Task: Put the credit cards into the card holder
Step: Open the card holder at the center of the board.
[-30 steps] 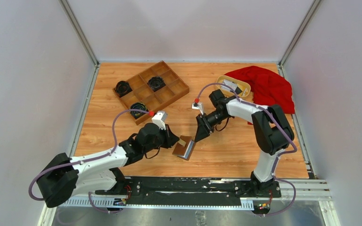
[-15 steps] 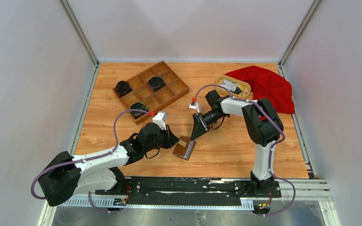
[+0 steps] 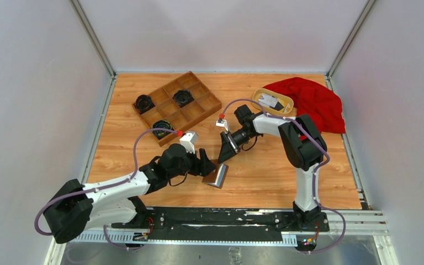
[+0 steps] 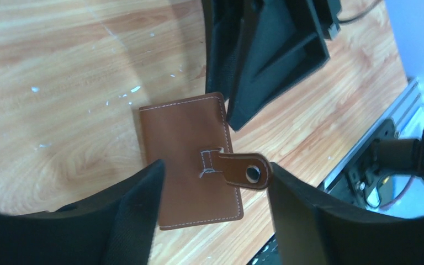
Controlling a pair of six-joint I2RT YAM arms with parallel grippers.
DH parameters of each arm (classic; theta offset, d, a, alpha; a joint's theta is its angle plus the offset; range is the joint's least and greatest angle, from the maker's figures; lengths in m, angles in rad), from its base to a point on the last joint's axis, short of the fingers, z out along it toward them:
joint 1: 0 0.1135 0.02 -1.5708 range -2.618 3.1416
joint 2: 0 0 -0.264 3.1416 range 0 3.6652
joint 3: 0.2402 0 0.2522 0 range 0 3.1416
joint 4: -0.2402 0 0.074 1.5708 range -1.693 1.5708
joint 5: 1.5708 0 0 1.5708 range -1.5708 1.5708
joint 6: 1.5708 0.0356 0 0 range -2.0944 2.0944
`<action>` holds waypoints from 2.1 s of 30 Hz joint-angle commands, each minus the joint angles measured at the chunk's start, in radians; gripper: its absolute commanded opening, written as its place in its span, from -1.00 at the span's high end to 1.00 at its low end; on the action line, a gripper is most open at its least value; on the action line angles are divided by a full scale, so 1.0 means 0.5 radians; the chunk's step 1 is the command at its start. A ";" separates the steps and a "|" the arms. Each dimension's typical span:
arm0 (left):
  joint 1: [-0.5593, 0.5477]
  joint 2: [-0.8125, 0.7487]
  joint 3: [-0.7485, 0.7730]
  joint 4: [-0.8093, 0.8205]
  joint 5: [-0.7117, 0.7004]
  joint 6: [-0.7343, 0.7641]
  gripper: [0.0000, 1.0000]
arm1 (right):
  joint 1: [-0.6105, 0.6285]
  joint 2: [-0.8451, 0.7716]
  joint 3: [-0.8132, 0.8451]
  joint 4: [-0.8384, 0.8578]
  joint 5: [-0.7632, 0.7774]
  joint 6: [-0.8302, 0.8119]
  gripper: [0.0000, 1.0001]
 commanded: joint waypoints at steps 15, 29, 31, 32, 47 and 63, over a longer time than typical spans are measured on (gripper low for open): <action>-0.251 0.206 -0.018 -0.014 -0.118 0.157 -1.00 | 0.036 0.141 -0.006 0.221 -0.217 0.354 0.74; -0.347 0.486 0.273 -0.437 -0.598 0.013 -1.00 | 0.104 0.179 -0.012 0.303 -0.329 0.443 0.71; -0.347 0.522 0.293 -0.438 -0.595 0.003 -1.00 | 0.120 0.175 -0.008 0.303 -0.351 0.440 0.70; -0.347 0.537 0.301 -0.438 -0.600 -0.003 -1.00 | 0.126 0.174 -0.009 0.303 -0.363 0.441 0.70; -0.347 0.454 0.298 -0.431 -0.580 0.077 -0.53 | 0.211 0.184 0.007 0.308 -0.458 0.439 0.64; -0.330 0.374 0.220 -0.351 -0.526 0.124 0.52 | -0.024 -0.194 0.155 -0.385 -0.180 -0.417 0.37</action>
